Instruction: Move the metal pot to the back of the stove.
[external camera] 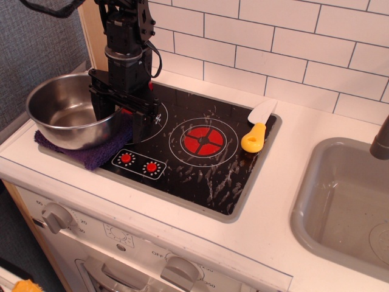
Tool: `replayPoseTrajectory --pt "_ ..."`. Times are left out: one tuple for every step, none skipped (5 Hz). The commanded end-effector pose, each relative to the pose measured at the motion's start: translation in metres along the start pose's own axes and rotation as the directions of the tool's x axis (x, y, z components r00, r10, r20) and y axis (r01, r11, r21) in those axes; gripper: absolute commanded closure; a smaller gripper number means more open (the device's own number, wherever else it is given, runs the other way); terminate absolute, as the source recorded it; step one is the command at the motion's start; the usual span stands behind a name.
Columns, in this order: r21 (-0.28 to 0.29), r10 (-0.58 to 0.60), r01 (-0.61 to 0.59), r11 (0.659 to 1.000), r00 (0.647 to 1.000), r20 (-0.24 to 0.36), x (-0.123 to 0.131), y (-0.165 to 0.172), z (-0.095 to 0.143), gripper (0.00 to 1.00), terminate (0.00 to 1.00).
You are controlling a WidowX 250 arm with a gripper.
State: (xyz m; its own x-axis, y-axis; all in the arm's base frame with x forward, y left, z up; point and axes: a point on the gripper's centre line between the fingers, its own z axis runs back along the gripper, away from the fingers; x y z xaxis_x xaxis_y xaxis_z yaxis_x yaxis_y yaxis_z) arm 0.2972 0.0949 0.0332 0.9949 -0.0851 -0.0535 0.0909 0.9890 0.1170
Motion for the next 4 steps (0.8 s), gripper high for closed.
replayPoseTrajectory --pt "0.017 0.007 -0.008 1.0 0.997 0.073 0.001 0.005 0.025 1.0 0.0" --pt "0.009 0.022 -0.023 1.0 0.995 0.102 0.001 0.01 0.035 1.0 0.0" --pt "0.015 0.033 -0.036 0.999 0.99 0.135 0.0 0.016 0.048 1.0 0.0" --pt "0.034 0.023 -0.029 0.999 0.988 0.155 0.003 0.016 0.061 1.0 0.0"
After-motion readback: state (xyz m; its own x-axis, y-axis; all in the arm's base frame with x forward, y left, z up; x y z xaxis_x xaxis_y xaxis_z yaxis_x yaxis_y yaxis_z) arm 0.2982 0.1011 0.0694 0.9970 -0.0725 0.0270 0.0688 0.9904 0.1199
